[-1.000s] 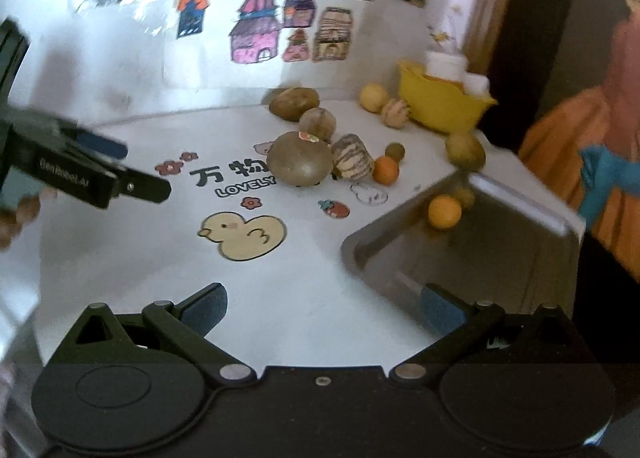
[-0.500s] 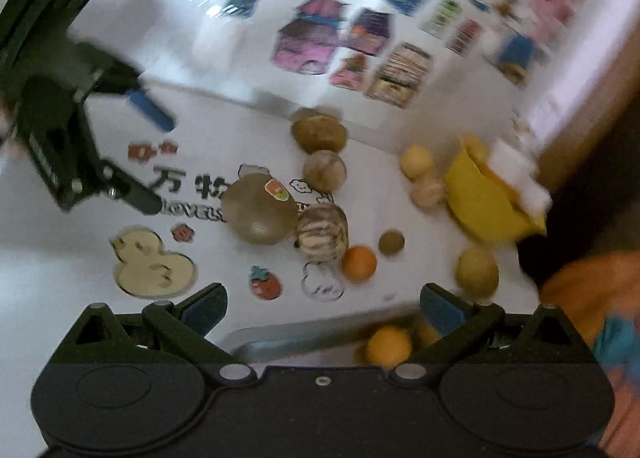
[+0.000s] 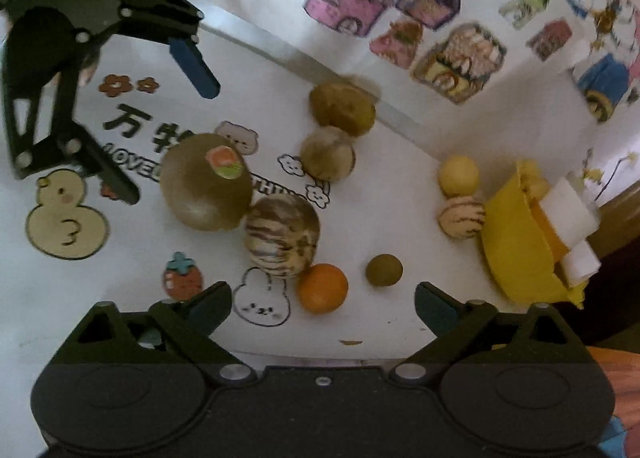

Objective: Organize fruits
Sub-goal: 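Grasp the large stickered brown kiwi with the left tool while the right tool grasps another orange, then lower the kiwi into the tray with the left tool while the right tool releases the orange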

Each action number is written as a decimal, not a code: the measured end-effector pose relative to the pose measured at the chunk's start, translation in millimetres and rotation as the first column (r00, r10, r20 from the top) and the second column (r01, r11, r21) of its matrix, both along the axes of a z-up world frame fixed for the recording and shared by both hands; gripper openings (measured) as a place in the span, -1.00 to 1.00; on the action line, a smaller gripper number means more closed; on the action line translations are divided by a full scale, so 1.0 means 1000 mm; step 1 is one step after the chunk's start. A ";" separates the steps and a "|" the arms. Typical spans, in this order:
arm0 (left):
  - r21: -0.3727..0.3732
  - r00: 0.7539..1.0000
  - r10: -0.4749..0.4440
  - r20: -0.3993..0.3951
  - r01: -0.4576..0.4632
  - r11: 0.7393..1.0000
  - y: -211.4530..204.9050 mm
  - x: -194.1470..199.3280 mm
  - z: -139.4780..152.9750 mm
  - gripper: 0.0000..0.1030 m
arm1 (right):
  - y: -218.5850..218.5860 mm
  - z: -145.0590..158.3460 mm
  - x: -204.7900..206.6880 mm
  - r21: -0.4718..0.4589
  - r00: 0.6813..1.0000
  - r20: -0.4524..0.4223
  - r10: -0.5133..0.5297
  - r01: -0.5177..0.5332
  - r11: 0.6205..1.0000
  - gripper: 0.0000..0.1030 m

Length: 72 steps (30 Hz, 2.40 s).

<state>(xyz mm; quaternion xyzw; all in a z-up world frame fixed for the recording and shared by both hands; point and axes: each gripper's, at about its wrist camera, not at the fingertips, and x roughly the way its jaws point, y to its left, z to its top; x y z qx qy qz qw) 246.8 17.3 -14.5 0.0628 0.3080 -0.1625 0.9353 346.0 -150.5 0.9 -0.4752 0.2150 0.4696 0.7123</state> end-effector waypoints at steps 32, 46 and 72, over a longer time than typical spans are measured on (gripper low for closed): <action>-0.068 0.994 -0.097 -0.043 0.094 0.993 -0.006 0.025 -0.009 0.22 | 0.007 -0.019 0.045 -0.001 0.980 -0.179 0.083 -0.085 0.996 -0.31; -0.195 0.989 0.099 -0.110 -0.119 0.974 0.004 0.012 -0.007 0.19 | -0.013 -0.022 0.030 0.172 0.984 -0.109 -0.140 0.157 0.972 -0.34; -0.322 0.990 0.126 -0.069 -0.141 0.936 -0.090 -0.001 0.020 0.19 | -0.162 0.036 -0.047 0.556 0.760 -0.254 -0.598 0.621 0.552 -0.34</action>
